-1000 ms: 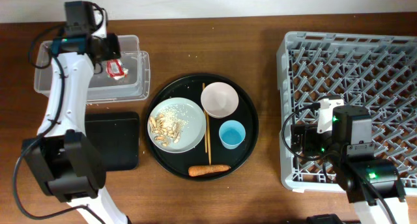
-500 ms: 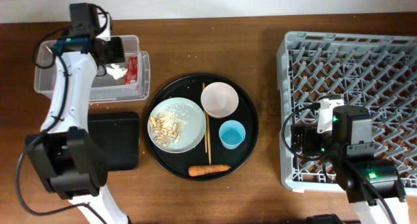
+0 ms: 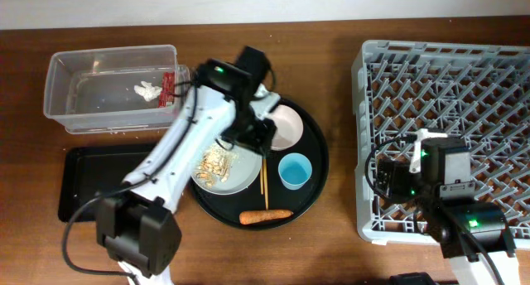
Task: Sort waste into correct bins and load items into the dishwasher rack
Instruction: 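Grasp the light-blue cup on the tray with the left gripper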
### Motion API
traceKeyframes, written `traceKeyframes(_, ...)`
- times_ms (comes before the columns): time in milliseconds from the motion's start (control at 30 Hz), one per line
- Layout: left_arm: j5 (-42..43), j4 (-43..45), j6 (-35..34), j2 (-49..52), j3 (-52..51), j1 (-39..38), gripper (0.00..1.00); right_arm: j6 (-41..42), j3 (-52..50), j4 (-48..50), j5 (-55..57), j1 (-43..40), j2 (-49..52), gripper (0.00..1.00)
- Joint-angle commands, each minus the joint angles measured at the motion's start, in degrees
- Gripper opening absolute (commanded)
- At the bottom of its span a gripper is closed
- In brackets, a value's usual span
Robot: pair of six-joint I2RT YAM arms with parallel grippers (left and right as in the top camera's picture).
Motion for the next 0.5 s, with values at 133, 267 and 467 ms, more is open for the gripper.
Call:
traceKeyframes(133,0.6,7.4,-2.6,-1.2,-9.7,-8.1,0.62,3.2,1.0,-2.0,6.2,-0.4,-0.2,0.98)
traceKeyframes(267,0.6,14.5,-4.1,-1.2,-13.4,-8.7,0.63,3.2,1.0,-2.1,6.2,-0.4,-0.2,0.98)
traceKeyframes(467,0.6,20.8,-4.1,-0.9,-14.7,-8.6,0.63,3.2,1.0,-2.1,6.2,-0.4,-0.2,0.98)
